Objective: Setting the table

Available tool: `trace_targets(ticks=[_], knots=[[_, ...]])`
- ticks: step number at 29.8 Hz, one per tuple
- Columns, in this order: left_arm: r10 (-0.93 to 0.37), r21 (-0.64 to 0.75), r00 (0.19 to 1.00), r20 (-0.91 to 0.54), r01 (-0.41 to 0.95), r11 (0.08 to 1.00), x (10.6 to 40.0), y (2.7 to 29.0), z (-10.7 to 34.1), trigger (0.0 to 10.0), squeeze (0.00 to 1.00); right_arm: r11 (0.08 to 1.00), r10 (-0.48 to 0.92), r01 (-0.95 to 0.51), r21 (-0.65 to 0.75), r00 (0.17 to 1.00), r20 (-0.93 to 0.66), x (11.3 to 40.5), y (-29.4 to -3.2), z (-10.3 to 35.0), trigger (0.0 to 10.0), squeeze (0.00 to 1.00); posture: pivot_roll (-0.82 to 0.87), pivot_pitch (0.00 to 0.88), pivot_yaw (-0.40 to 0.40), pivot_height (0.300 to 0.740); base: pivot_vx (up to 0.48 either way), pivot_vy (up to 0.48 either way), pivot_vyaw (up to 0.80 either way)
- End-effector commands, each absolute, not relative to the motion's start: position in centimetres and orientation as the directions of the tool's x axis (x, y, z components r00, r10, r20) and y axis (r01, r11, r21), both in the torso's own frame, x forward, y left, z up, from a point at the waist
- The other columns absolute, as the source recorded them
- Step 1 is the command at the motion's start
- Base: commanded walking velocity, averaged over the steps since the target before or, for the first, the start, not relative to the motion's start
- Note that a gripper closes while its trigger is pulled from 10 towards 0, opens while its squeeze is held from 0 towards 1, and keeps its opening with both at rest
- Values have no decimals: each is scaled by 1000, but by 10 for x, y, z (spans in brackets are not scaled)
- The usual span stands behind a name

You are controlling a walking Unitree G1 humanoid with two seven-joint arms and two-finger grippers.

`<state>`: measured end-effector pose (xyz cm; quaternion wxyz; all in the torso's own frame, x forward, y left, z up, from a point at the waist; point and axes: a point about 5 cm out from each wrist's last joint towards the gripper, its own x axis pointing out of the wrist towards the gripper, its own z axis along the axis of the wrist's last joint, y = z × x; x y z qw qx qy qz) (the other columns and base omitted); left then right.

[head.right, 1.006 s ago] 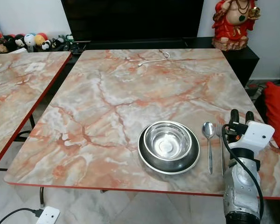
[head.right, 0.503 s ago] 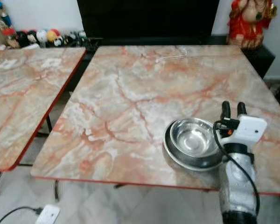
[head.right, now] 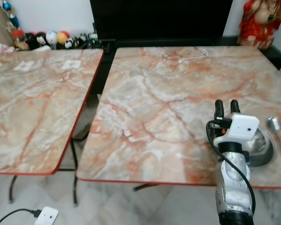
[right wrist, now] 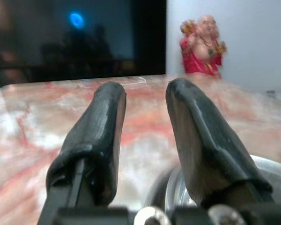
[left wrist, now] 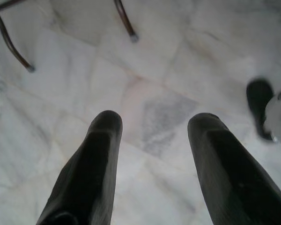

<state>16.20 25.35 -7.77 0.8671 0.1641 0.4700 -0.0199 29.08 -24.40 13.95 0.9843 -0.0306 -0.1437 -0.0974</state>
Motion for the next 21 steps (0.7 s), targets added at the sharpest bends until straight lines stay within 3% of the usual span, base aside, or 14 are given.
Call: trace_targets(ticks=[1, 9, 21], knots=[[133, 275, 553, -822, 181, 944, 160, 259, -77, 10000, 0, 986, -129, 154, -56, 940, 316, 294, -234, 147, 10000, 0, 34, 0, 51, 740, 0, 476, 700], [131, 270, 553, -823, 178, 946, 160, 258, -77, 10000, 0, 991, -86, 113, -69, 944, 318, 295, -228, 148, 10000, 0, 36, 0, 48, 740, 0, 476, 788], [132, 268, 556, -821, 170, 948, 161, 258, -77, 10000, 0, 992, -84, 109, -59, 944, 320, 296, -225, 148, 10000, 0, 43, 0, 43, 740, 0, 478, 0]])
